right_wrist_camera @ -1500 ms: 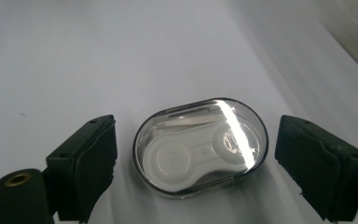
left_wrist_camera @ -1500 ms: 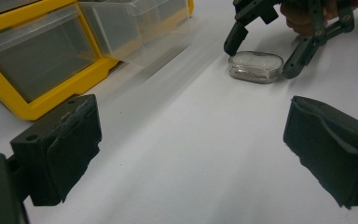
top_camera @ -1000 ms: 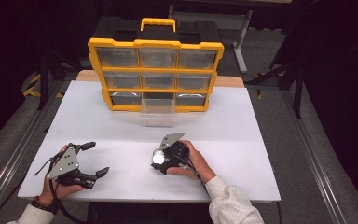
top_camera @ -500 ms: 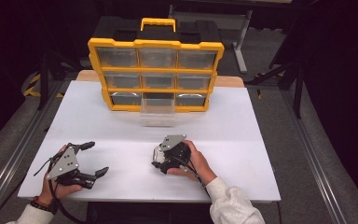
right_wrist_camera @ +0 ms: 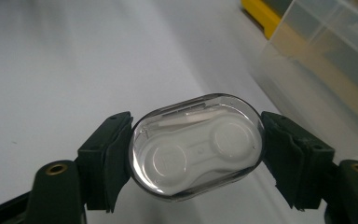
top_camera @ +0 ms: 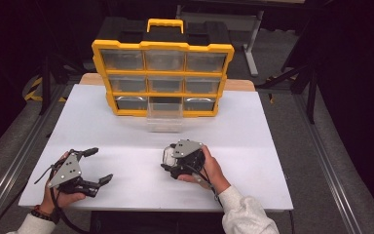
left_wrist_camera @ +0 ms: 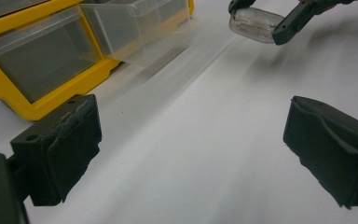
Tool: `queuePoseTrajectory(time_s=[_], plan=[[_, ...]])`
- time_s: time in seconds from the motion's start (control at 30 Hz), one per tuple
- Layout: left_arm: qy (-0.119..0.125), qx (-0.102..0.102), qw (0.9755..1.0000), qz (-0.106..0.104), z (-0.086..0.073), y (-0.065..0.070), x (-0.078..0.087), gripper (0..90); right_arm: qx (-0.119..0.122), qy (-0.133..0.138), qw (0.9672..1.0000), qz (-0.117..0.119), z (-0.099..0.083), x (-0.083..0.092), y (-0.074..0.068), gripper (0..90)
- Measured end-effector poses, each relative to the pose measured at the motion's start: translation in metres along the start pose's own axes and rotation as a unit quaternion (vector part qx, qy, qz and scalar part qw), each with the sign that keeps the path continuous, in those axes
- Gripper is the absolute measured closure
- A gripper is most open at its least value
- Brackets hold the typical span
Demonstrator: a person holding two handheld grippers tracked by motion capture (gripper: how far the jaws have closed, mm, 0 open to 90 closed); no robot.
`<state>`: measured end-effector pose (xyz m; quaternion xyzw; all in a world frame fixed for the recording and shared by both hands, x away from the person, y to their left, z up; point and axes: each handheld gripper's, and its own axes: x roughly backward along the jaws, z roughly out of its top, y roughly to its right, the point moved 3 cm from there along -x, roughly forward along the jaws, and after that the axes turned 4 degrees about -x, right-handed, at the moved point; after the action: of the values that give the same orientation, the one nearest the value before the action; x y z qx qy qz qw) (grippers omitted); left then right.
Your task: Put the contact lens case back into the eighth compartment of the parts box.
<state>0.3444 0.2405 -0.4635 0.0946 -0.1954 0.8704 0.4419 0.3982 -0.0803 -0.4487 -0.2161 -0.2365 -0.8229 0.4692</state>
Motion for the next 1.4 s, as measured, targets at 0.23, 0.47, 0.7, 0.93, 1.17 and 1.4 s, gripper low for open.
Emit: queuePoseTrajectory(time_s=[0.23, 0.47, 0.7, 0.93, 1.17, 1.4], plan=[[0.0, 0.002, 1.0, -0.001, 0.0, 0.0, 0.0, 5.2, -0.006, 0.031, 0.9992, -0.024, 0.006, 0.015, 0.007, 28.4], [-0.001, 0.002, 1.0, -0.002, 0.0, 0.0, 0.0, 5.2, -0.006, 0.044, 0.9984, -0.036, 0.009, 0.022, 0.01, 28.4], [-0.002, 0.001, 1.0, -0.003, 0.0, 0.0, -0.001, 5.2, -0.004, 0.06, 0.9967, -0.053, 0.013, 0.029, 0.014, 28.4], [-0.001, 0.001, 1.0, -0.004, 0.0, 0.0, -0.001, 5.3, 0.001, 0.075, 0.9945, -0.073, 0.019, 0.036, 0.019, 28.5], [-0.001, 0.001, 1.0, -0.005, 0.0, 0.0, -0.001, 5.3, 0.008, 0.092, 0.9909, -0.098, 0.031, 0.043, 0.028, 28.4], [-0.001, 0.001, 1.0, -0.005, 0.0, 0.0, -0.001, 5.3, 0.01, 0.099, 0.989, -0.109, 0.041, 0.044, 0.038, 28.4]])
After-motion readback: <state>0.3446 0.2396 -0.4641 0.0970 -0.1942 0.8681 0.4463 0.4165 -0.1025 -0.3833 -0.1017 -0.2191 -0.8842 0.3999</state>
